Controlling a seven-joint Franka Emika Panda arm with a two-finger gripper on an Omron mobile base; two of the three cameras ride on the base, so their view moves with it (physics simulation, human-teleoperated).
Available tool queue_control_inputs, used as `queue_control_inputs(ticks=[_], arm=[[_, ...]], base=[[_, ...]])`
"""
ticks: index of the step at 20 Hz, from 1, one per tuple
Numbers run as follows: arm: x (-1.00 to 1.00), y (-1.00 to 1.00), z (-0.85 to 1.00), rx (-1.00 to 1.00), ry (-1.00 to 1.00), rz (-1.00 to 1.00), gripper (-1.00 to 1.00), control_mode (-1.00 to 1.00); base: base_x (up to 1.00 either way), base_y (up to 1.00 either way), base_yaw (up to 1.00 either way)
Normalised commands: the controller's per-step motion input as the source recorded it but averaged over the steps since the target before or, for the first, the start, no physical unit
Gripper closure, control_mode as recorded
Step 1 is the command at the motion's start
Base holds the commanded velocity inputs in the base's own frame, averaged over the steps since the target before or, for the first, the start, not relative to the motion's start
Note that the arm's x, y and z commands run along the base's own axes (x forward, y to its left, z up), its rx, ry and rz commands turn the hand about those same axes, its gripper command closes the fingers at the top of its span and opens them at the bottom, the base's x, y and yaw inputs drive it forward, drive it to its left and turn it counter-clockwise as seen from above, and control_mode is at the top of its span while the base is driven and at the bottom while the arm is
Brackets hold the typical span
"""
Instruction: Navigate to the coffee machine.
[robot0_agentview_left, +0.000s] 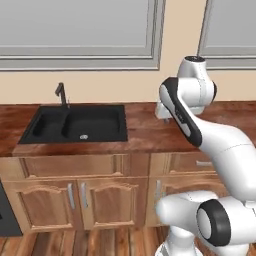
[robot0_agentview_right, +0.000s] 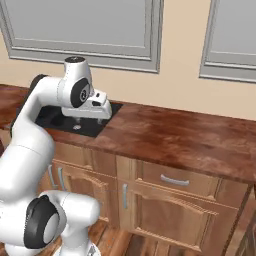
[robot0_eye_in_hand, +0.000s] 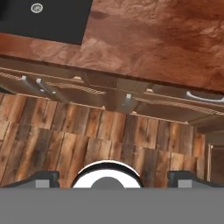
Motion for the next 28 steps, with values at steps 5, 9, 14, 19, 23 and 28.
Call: queue_control_inputs(ticks=[5,9,14,19,23,28], arm=[[0.00,0.00,0.00,0.00,0.00,0.00,-1.00,1.00],[0.00,0.00,0.00,0.00,0.00,0.00,-1.00,1.00],[0.00,0.00,0.00,0.00,0.00,0.00,-1.00,1.00],[0.00,0.00,0.00,0.00,0.00,0.00,-1.00,1.00],[0.00,0.00,0.00,0.00,0.00,0.00,-1.00,1.00],[0.00,0.00,0.00,0.00,0.00,0.00,-1.00,1.00]], base=[[-0.02,0.75,0.33],[0.01,0.51,0.43],[0.00,0.42,0.52],[0.00,0.40,0.63],[0.00,0.34,0.72],[0.01,0.22,0.77]])
